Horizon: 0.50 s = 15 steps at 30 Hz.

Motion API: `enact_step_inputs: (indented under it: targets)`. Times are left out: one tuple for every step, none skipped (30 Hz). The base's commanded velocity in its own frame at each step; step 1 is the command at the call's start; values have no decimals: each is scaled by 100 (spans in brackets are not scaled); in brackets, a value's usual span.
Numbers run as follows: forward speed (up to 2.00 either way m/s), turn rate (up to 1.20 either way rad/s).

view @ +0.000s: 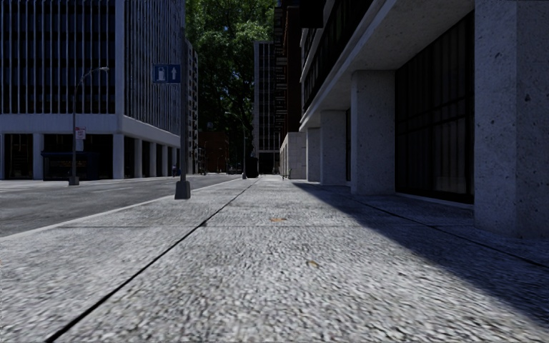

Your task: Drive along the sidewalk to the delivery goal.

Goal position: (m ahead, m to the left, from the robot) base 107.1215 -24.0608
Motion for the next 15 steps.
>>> enact_step_inputs:
  targets:
    - [200, 0]
    - [200, 0]
    - [200, 0]
    - [200, 0]
    - [200, 0]
    - [200, 0]
    - [200, 0]
    - [200, 0]
    - [200, 0]
    - [200, 0]
    - [200, 0]
    - [200, 0]
    - [200, 0]
    - [200, 0]
    - [200, 0]
